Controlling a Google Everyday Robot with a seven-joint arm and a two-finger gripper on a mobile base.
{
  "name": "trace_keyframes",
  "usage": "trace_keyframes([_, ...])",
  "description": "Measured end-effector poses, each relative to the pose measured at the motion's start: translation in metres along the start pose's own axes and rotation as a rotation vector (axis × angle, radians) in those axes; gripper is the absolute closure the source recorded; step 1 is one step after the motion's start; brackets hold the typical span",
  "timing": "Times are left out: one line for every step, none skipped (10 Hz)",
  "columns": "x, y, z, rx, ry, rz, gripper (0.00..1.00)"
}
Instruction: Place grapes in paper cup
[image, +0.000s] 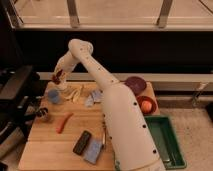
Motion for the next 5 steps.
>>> trace_keyframes([0.0008, 0.0006, 0.0005, 0.0, 0.003, 0.004, 0.38])
trace_keyframes([0.0016, 0.0009, 0.0005, 0.002, 0.009, 0.009, 0.38])
trace_keyframes([0.0018, 0.0002, -0.0001, 0.006, 0.013, 0.012, 0.38])
trace_keyframes([0.0024, 0.0007, -0.0005, 0.006, 0.014, 0.013, 0.38])
trace_keyframes([0.0023, 0.0005, -0.0006, 0.006, 0.014, 0.013, 0.38])
